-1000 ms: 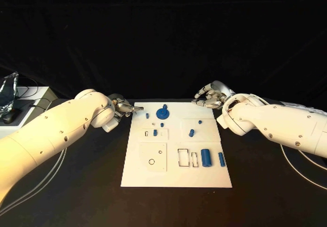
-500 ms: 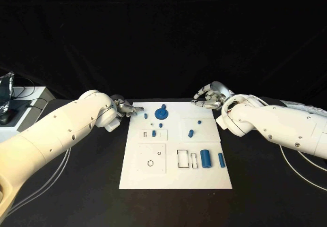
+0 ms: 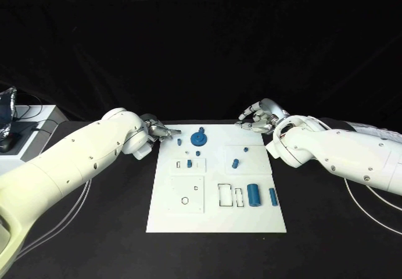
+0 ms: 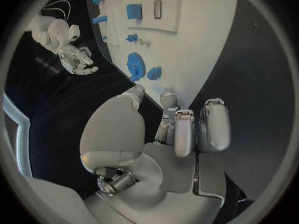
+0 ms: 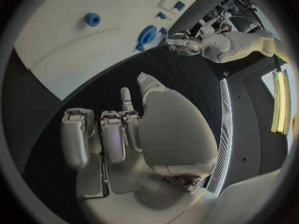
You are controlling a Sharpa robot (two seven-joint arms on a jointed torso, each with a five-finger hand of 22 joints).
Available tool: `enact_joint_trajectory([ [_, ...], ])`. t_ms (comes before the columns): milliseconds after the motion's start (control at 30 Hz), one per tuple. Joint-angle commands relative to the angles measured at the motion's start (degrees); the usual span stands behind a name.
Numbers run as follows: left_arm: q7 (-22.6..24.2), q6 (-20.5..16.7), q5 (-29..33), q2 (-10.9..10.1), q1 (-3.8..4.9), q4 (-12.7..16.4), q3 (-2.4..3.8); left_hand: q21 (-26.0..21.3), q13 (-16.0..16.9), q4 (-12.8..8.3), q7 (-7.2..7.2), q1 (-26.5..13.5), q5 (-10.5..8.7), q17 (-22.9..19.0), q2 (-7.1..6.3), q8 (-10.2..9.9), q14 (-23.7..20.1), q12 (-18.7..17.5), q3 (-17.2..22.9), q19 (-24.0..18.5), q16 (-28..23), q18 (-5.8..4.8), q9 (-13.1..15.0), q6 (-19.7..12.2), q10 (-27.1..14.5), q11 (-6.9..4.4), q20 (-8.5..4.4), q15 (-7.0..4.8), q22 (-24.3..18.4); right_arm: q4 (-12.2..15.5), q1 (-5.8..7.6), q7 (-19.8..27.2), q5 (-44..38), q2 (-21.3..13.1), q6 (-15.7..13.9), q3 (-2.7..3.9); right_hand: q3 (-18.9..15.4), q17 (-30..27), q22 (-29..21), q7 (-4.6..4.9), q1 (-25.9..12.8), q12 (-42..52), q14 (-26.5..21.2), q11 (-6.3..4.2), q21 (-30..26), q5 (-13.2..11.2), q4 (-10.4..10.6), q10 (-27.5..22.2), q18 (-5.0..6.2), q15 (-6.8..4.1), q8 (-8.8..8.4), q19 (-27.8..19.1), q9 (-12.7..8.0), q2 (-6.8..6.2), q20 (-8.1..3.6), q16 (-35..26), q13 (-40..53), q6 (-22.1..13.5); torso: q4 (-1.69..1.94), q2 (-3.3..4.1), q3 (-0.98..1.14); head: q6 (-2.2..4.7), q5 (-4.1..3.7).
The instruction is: Assemble the parts on the task board
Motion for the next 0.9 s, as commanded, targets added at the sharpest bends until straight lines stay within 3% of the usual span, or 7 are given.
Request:
enact_joint_trajectory([
  [33, 0.8, 1.5, 0.0, 0.2, 0.20, 0.3, 0.00, 0.3, 0.1, 0.0, 0.17, 0.1, 0.33, 12.9, 0.12, -0.1, 5.1, 0.3, -0.3, 0.2, 0.1, 0.25, -0.1, -0.1, 0.0, 0.14, 0.32, 0.44, 0.2, 0.0, 0.05, 1.0, -0.3, 0.1, -0.4, 0.04, 0.3, 9.7, 11.6, 0.16, -0.5, -0.2, 4.7, -0.14, -0.3, 0.3, -0.1, 2.3, 0.30, -0.16, 0.23, 3.1, 0.1, -0.10, -0.11, -0.4, 11.2, -0.4, -0.02, -0.03, 0.05, -0.06, -0.01],
  [900, 0.2, 5.6, -0.4, 0.7, 0.39, 0.5, -0.68, 0.7, 1.0, -0.2, -0.32, 2.6, 0.25, 13.5, 0.54, 0.4, 5.4, 1.8, -0.2, 0.8, 0.5, 0.07, -0.6, 1.4, 0.7, -0.26, 0.29, 0.17, 1.2, -0.2, 0.07, 0.9, -0.3, 0.5, -0.2, 0.04, 0.4, 9.7, 11.6, 0.16, -0.5, -0.2, 4.7, -0.15, -0.3, 0.3, -0.1, 2.3, 0.29, -0.16, 0.25, 3.1, 0.2, -0.14, -0.12, -0.4, 11.3, -0.4, 0.02, 0.13, 0.03, -0.21, 0.00],
])
